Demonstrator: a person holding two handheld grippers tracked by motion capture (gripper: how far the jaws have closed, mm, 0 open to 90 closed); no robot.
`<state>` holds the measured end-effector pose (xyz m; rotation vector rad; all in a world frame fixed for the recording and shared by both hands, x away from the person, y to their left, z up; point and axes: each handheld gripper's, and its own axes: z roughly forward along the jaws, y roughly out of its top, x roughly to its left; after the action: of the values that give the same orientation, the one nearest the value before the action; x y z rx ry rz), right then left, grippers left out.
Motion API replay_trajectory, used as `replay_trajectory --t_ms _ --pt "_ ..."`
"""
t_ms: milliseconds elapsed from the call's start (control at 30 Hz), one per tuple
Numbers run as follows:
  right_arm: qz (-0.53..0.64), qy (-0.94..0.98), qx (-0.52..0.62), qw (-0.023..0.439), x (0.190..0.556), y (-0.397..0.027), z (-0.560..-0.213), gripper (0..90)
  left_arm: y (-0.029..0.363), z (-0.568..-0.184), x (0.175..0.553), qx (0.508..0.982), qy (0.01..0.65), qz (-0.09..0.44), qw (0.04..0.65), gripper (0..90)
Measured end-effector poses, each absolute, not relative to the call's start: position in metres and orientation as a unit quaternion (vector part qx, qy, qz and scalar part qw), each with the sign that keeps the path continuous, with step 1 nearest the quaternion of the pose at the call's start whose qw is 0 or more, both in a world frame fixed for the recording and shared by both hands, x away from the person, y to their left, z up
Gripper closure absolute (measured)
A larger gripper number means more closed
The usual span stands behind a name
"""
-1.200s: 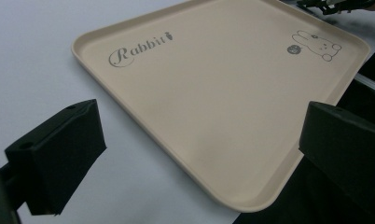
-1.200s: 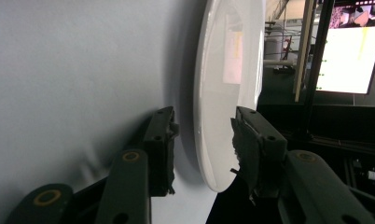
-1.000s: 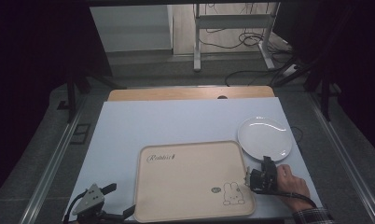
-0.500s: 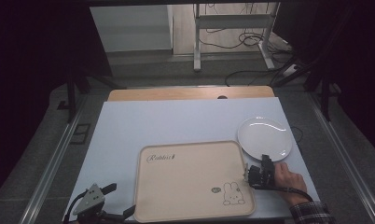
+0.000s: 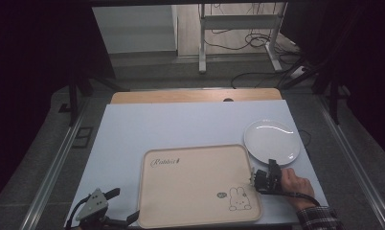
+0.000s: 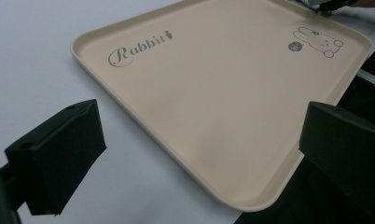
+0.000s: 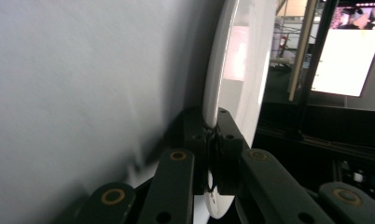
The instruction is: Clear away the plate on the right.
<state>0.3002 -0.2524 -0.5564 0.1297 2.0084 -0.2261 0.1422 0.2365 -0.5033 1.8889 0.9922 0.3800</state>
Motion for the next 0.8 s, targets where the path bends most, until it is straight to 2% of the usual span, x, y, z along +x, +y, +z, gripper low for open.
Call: replay_trajectory --t_ms 433,800 --pt "-0.087 0.818 0.055 0.565 0.292 -0.253 -0.544 85.7 0.236 -0.503 0.143 0.771 0.404 0.155 0.468 0.0" --pt "-0.076 0.815 0.062 0.572 0.285 -0.250 -0.539 85.5 0.236 -0.503 0.144 0.771 0.403 0.155 0.468 0.0"
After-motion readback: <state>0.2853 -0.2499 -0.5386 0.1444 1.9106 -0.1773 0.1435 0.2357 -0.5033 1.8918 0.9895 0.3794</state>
